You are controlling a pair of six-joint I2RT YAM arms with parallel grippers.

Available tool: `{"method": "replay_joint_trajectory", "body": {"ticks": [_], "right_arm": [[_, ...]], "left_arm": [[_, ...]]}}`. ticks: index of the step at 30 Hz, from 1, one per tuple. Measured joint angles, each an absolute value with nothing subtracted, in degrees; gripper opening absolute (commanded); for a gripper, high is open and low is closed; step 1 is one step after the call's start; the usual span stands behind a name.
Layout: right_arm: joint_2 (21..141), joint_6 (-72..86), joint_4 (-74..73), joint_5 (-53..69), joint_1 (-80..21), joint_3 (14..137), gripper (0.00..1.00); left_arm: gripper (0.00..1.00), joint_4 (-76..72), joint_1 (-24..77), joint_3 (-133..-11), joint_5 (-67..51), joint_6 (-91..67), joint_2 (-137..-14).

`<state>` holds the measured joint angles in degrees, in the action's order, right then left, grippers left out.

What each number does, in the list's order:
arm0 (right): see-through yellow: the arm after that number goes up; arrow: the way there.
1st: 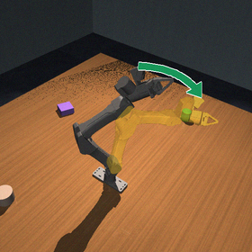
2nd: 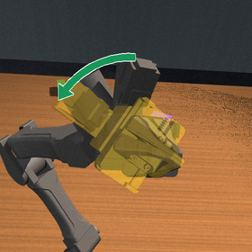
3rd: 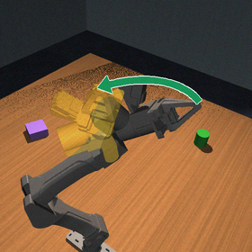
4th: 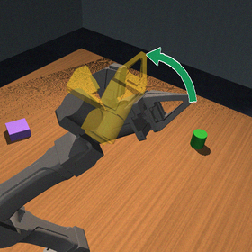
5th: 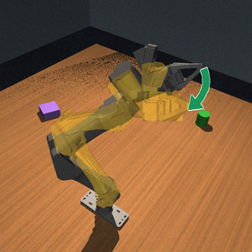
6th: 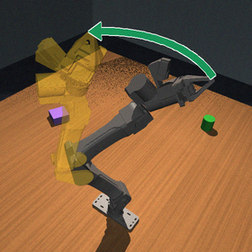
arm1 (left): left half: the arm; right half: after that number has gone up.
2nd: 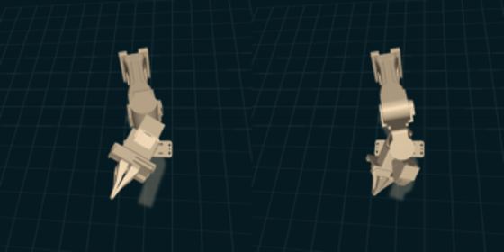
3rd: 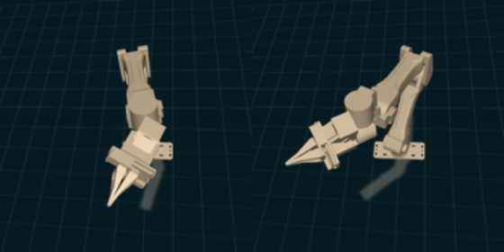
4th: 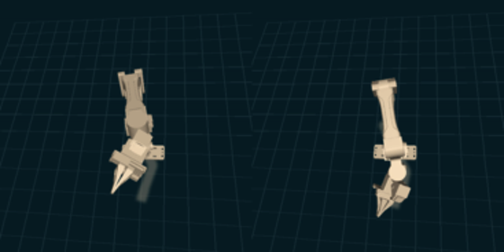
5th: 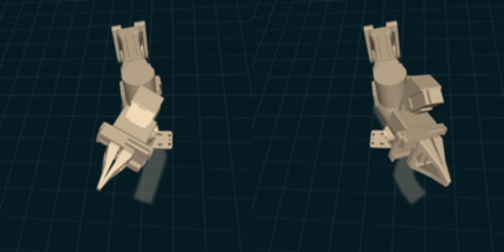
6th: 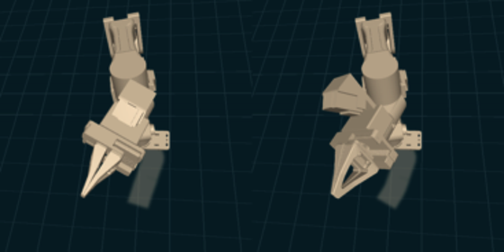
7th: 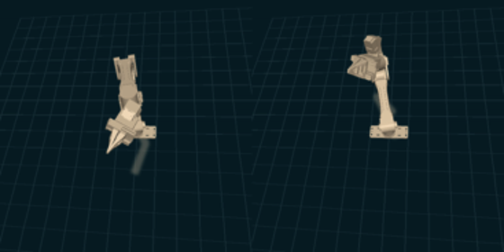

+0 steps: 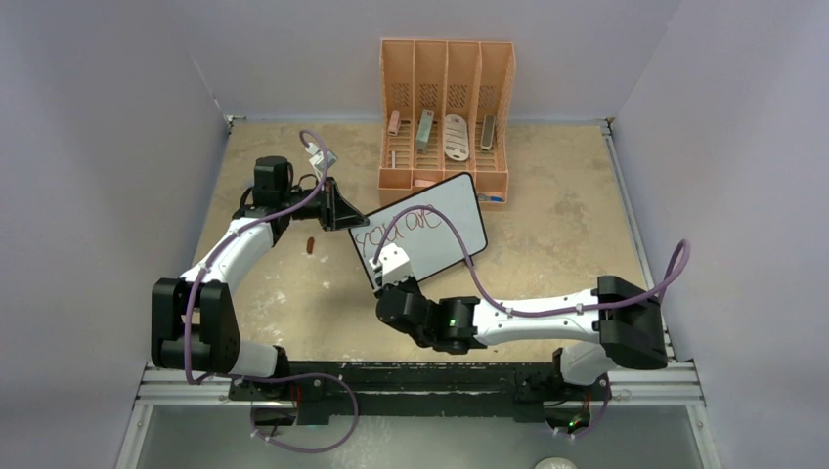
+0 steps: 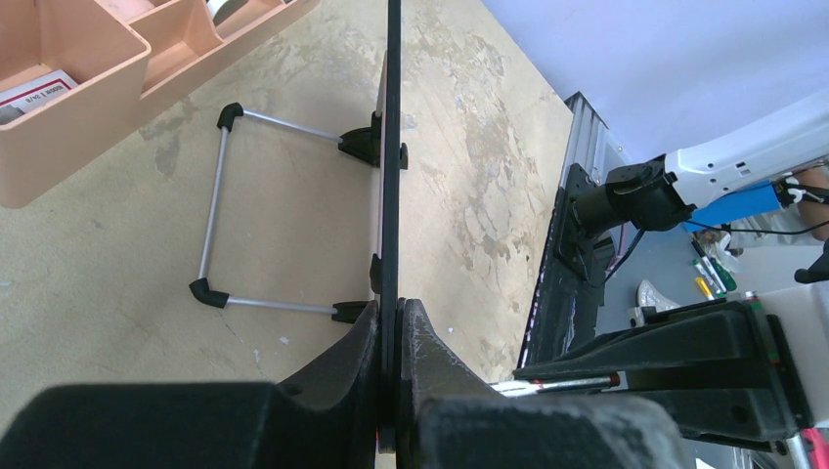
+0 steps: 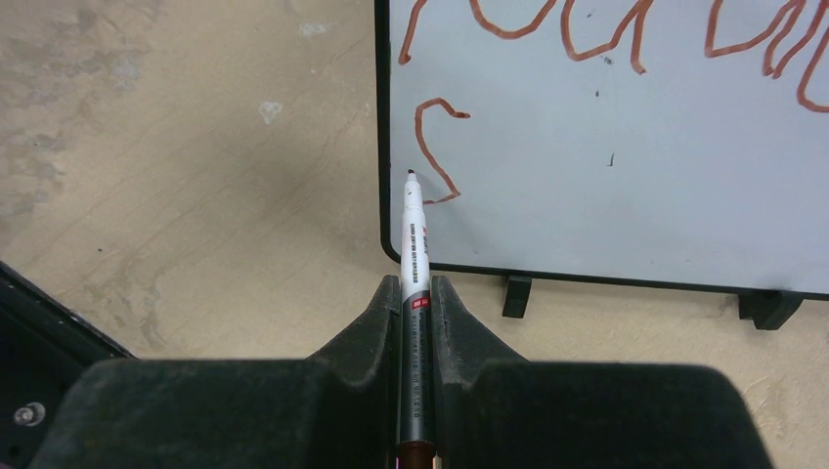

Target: Write a sentence on the whiteboard

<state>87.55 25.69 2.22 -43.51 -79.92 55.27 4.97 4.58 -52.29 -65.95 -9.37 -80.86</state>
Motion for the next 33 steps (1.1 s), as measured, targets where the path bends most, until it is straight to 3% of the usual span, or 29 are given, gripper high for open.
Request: {"method": "replay_joint_trajectory", "body": {"ticks": [10, 33], "right_arm": [[81.4, 26.2, 2.1, -44.4, -79.8, 55.2, 0.00], [82.8, 28.5, 0.0, -45.6, -77.8, 54.9, 0.00]], "left_arm": [[0.00, 5.0, 4.6, -52.3, -65.8, -9.4, -80.7], [0.00, 5.1, 4.6, -52.3, -65.7, -9.4, -80.6]]}}
